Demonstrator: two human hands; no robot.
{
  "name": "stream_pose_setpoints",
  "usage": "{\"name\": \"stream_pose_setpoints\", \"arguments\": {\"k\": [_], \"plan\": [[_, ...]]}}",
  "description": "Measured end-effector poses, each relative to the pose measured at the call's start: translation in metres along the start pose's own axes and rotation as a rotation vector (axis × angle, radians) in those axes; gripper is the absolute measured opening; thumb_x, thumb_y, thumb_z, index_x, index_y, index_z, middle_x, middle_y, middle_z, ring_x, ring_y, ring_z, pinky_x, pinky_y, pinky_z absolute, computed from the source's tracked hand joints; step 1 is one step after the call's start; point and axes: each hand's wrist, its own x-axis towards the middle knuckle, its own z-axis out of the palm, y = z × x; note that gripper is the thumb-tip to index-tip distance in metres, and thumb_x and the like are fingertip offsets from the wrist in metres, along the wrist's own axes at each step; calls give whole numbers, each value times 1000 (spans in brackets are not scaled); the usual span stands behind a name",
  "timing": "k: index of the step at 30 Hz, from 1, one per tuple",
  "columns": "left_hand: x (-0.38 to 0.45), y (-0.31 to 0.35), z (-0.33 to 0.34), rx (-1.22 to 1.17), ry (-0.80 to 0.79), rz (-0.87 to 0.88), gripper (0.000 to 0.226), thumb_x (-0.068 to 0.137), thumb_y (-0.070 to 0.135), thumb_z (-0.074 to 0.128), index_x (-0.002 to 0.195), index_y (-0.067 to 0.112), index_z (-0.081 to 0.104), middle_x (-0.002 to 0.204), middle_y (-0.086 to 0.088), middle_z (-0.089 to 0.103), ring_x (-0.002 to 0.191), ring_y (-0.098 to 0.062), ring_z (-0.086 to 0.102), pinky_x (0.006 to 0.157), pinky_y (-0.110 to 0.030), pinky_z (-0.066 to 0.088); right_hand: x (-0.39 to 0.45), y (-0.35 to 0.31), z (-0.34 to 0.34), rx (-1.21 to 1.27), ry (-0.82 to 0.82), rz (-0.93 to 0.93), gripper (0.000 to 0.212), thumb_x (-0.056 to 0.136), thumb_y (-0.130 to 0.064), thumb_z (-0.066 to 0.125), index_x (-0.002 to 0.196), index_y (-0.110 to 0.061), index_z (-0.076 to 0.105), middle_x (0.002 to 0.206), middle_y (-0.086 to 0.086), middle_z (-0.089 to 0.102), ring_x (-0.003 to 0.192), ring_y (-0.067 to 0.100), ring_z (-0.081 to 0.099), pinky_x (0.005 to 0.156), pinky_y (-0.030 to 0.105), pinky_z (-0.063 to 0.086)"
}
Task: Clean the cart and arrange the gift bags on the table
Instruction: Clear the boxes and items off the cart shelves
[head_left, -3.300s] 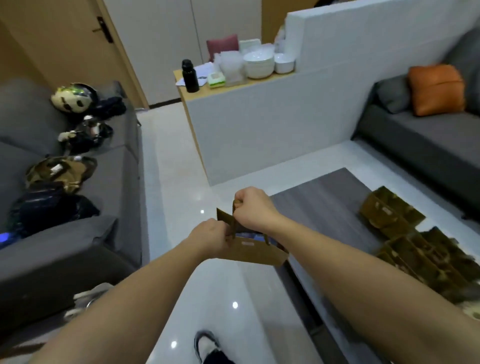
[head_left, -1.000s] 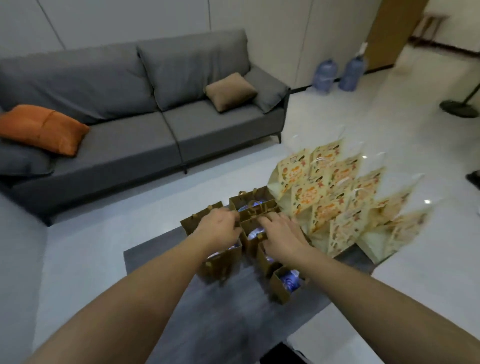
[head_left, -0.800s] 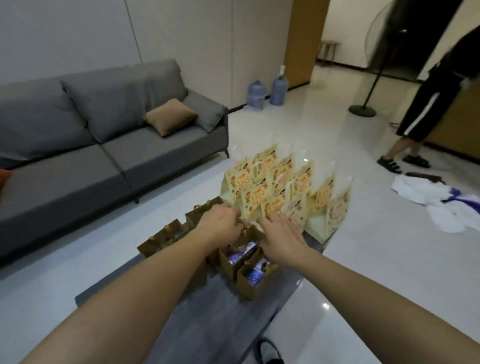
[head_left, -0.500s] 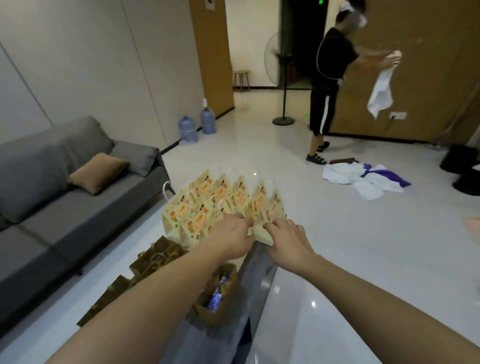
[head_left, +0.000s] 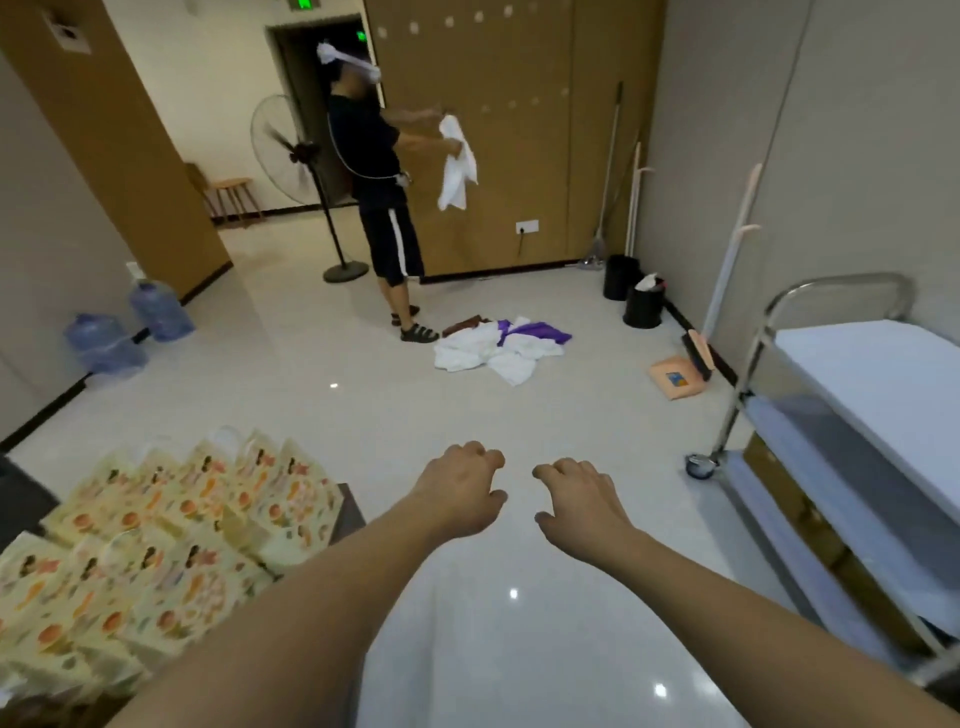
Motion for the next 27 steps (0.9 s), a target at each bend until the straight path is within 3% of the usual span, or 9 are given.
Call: {"name": "stream_pose_setpoints", "arguments": {"k": [9, 16, 22, 27], "plan": [[127, 140, 31, -40, -116, 248, 53, 101, 39, 54, 149, 19, 42, 149, -6, 45, 133, -26, 46, 108, -40, 42, -14, 169, -21, 27, 1, 323, 55, 96, -32, 57, 147, -25, 41, 139, 2, 51, 125, 26, 47, 101, 38, 38], [220, 217, 71, 5, -264, 500, 55, 100, 39, 55, 150, 19, 41, 149, -7, 44, 131, -26, 46, 106, -39, 45, -13, 252, -11, 89, -2, 588, 54, 95, -34, 60, 145, -23, 45, 137, 3, 53, 123, 25, 51, 102, 37, 45], [336, 277, 67, -4, -286, 710, 53, 99, 40, 55, 146, 17, 46, 147, -8, 46, 130, -27, 48, 104, -40, 45, 5, 318, -25, 128, 44, 860, 42, 90, -29, 62, 131, -21, 55, 125, 4, 58, 110, 22, 55, 93, 35, 51], [401, 325, 73, 5, -373, 854, 53, 99, 40, 55, 146, 17, 46, 146, -8, 46, 131, -28, 46, 106, -39, 42, 21, 357, -34, 206, 89, 1075, 53, 94, -33, 59, 144, -21, 48, 137, 4, 52, 124, 25, 49, 103, 36, 45]]}}
